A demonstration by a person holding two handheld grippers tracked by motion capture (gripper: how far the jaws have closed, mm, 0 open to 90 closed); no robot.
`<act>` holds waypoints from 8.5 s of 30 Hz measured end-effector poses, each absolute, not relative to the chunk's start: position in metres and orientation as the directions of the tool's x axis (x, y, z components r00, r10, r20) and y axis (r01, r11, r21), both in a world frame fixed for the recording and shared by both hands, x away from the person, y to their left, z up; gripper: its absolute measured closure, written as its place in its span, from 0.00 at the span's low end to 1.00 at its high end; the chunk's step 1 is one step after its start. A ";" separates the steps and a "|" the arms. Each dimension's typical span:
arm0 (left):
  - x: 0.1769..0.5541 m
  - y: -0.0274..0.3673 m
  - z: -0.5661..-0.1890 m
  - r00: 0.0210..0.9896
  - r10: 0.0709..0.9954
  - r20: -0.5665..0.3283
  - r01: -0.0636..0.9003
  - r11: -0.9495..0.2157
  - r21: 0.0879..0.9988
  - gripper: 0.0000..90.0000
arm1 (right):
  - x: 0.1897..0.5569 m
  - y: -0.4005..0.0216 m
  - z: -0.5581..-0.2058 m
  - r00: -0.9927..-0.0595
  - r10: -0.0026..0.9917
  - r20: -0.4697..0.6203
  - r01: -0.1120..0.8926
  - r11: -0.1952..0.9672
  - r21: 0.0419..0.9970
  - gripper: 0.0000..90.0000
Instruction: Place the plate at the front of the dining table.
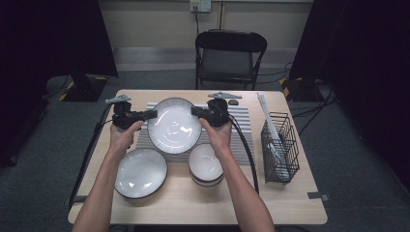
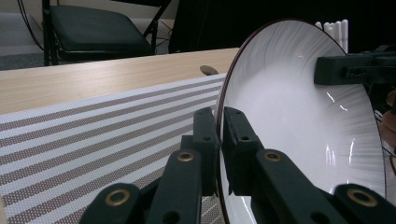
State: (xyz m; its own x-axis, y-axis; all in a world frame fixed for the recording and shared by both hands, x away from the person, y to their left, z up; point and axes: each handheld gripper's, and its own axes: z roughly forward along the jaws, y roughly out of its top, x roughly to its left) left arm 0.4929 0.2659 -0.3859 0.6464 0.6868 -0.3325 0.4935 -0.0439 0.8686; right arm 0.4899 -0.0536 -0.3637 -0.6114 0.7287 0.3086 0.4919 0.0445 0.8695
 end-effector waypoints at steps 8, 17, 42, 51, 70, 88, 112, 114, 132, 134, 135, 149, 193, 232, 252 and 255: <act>0.495 0.262 -0.391 0.643 0.691 -0.330 0.510 -0.064 0.858 0.94 | 0.494 -0.057 -0.368 -0.608 0.723 0.328 0.510 0.039 0.859 0.94; 0.500 0.257 -0.398 0.635 0.692 -0.342 0.525 -0.062 0.849 0.94 | 0.500 -0.062 -0.372 -0.599 0.732 0.325 0.526 0.053 0.849 0.94; 0.493 0.266 -0.418 0.625 0.695 -0.356 0.553 -0.072 0.830 0.82 | 0.516 -0.071 -0.384 -0.566 0.748 0.347 0.580 0.063 0.812 0.93; 0.477 0.290 -0.434 0.589 0.722 -0.364 0.576 -0.059 0.815 0.69 | 0.522 -0.082 -0.388 -0.529 0.776 0.344 0.580 0.034 0.814 0.92; 0.452 0.311 -0.437 0.593 0.751 -0.290 0.568 -0.135 0.812 0.52 | 0.541 -0.086 -0.410 -0.487 0.799 0.353 0.616 0.027 0.787 0.92; 0.450 0.336 -0.443 0.550 0.777 -0.307 0.581 -0.091 0.809 0.51 | 0.554 -0.074 -0.427 -0.510 0.793 0.333 0.629 0.080 0.773 0.91; 0.448 0.345 -0.443 0.537 0.782 -0.316 0.583 -0.072 0.810 0.52 | 0.564 -0.090 -0.457 -0.449 0.842 0.299 0.669 0.095 0.737 0.93; 0.448 0.345 -0.444 0.541 0.782 -0.309 0.581 -0.082 0.809 0.52 | 0.564 -0.091 -0.461 -0.442 0.852 0.280 0.678 0.113 0.726 0.92; 0.449 0.345 -0.446 0.535 0.785 -0.313 0.594 -0.086 0.800 0.52 | 0.547 -0.102 -0.481 -0.403 0.886 0.232 0.693 0.129 0.709 0.82; 0.450 0.346 -0.447 0.534 0.785 -0.313 0.595 -0.086 0.799 0.52 | 0.542 -0.103 -0.481 -0.396 0.891 0.222 0.695 0.133 0.706 0.82; 0.450 0.346 -0.447 0.532 0.785 -0.316 0.595 -0.082 0.799 0.52 | 0.537 -0.105 -0.481 -0.391 0.894 0.217 0.693 0.131 0.709 0.82; 0.450 0.345 -0.447 0.534 0.787 -0.308 0.599 -0.095 0.795 0.52 | 0.521 -0.104 -0.483 -0.346 0.905 0.250 0.713 0.080 0.696 0.86; 0.448 0.351 -0.453 0.509 0.811 -0.287 0.610 -0.106 0.785 0.49 | 0.522 -0.104 -0.486 -0.336 0.904 0.265 0.693 0.047 0.719 0.89; 0.439 0.376 -0.472 0.430 0.875 -0.225 0.619 -0.103 0.779 0.26 | 0.509 -0.109 -0.459 -0.417 0.877 0.239 0.639 0.095 0.764 0.63; 0.441 0.389 -0.497 0.386 0.906 -0.174 0.664 -0.142 0.734 0.21 | 0.484 -0.111 -0.449 -0.467 0.864 0.189 0.601 0.154 0.784 0.54; 0.441 0.386 -0.498 0.384 0.909 -0.159 0.658 -0.149 0.738 0.20 | 0.480 -0.112 -0.450 -0.474 0.863 0.177 0.597 0.167 0.785 0.52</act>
